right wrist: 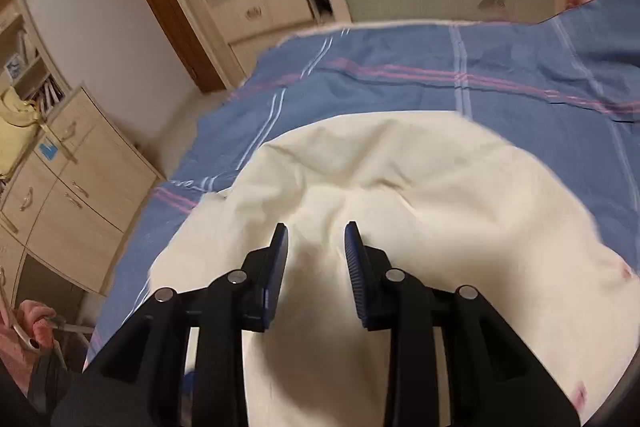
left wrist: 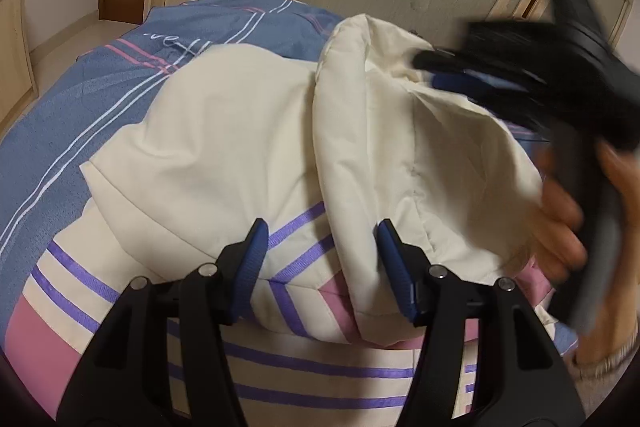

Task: Fold large clothes
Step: 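Fold the hood down onto the jacket with the right tool, release, then grasp the jacket hem with both tools, pinching the pink lining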

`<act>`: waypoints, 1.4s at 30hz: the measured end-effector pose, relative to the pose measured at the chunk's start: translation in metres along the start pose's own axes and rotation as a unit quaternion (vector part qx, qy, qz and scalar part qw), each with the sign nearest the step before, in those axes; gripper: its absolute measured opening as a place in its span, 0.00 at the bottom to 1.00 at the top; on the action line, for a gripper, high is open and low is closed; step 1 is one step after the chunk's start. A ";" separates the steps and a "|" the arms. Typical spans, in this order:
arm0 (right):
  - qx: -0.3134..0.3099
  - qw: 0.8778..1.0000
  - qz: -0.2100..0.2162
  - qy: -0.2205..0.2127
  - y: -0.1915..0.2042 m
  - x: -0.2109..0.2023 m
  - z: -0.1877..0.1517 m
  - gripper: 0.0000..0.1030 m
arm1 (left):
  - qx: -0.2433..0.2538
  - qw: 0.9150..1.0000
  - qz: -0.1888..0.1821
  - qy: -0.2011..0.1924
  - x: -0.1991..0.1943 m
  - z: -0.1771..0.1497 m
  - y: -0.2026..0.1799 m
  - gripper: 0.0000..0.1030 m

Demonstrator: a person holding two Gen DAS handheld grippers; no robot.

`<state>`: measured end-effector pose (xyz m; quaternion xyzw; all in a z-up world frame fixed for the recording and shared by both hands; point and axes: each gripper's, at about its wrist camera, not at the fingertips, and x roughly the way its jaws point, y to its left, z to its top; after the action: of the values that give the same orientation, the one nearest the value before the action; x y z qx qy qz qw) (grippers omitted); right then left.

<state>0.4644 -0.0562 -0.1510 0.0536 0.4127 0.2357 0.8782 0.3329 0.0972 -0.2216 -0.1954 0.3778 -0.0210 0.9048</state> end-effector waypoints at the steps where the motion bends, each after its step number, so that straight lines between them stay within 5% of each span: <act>1: -0.006 1.000 -0.013 -0.010 -0.003 -0.021 -0.010 0.31 | -0.002 1.000 -0.002 0.000 0.000 0.000 0.001 0.57; 4: -0.031 0.998 -0.060 0.007 -0.017 -0.049 -0.051 0.33 | 0.001 1.000 0.002 0.000 0.001 0.001 -0.001 0.57; 8: -0.039 0.990 -0.111 0.077 -0.048 -0.027 -0.105 0.33 | 0.009 1.000 0.000 0.002 0.004 0.001 -0.003 0.63; 12: -0.043 0.990 -0.116 0.063 -0.057 -0.015 -0.129 0.33 | 0.021 1.000 0.008 0.004 0.006 -0.001 -0.007 0.64; 14: -0.044 0.990 -0.122 0.063 -0.051 -0.021 -0.122 0.34 | 0.024 1.000 0.008 -0.004 0.000 -0.002 -0.008 0.64; 19: -0.049 0.996 -0.072 -0.018 -0.023 -0.056 -0.074 0.69 | 0.017 1.000 0.008 0.006 0.002 -0.002 -0.006 0.64; 23: -0.057 0.996 -0.058 -0.031 -0.001 -0.032 -0.033 0.69 | 0.026 1.000 0.015 0.008 0.003 -0.002 -0.008 0.64; 25: -0.053 0.998 -0.016 -0.035 0.010 -0.016 -0.017 0.69 | 0.025 1.000 0.014 0.008 0.003 -0.002 -0.007 0.64; 27: -0.066 0.998 0.003 -0.014 0.027 0.007 -0.006 0.69 | 0.024 1.000 0.013 0.009 0.002 -0.001 -0.007 0.64; 33: -0.111 0.989 -0.046 0.086 0.041 0.092 -0.012 0.69 | 0.026 0.999 0.019 0.013 0.005 -0.001 -0.008 0.64; 37: -0.073 0.997 -0.004 0.033 0.026 0.045 -0.010 0.69 | 0.025 0.999 0.016 0.012 0.005 -0.001 -0.009 0.66; 42: -0.027 0.995 -0.075 -0.054 -0.003 -0.047 -0.038 0.69 | 0.024 1.000 0.016 0.012 0.006 0.000 -0.008 0.66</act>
<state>0.4115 -0.0837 -0.1438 0.0114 0.3611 0.1775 0.9154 0.3378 0.0884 -0.2229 -0.1674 0.3908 -0.0174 0.9050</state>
